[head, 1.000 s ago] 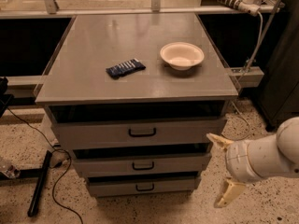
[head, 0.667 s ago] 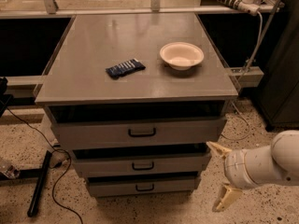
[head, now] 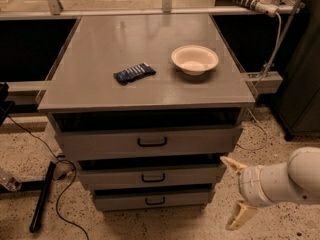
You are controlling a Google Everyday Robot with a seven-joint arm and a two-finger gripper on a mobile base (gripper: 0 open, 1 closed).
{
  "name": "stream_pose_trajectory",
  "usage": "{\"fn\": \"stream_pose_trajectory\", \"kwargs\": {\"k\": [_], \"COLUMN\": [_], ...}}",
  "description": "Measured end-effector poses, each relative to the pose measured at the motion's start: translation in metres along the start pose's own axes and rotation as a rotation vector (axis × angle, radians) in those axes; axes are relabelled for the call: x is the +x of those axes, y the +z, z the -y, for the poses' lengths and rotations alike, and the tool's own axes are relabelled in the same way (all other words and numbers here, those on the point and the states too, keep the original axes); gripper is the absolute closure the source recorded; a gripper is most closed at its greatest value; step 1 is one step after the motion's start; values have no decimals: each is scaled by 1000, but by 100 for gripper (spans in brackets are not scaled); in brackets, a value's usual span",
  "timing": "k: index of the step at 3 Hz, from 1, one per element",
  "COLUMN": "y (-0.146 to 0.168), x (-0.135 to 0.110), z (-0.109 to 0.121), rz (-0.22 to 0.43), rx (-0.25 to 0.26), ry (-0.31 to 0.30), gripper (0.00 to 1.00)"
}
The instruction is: Open bottom drawer
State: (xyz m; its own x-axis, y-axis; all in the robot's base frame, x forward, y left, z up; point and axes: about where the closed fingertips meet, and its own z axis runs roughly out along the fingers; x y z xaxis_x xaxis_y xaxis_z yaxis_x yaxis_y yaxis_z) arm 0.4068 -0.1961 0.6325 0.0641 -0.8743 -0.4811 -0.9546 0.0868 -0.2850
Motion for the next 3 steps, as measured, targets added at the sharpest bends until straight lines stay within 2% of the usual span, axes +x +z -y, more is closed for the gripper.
{"fn": "stream_pose_trajectory", "kwargs": {"k": [3], "y": [115], "x": [72], "z": [-20], "rz": [60], "rx": [-48], "ry": [33], "gripper": [0]}}
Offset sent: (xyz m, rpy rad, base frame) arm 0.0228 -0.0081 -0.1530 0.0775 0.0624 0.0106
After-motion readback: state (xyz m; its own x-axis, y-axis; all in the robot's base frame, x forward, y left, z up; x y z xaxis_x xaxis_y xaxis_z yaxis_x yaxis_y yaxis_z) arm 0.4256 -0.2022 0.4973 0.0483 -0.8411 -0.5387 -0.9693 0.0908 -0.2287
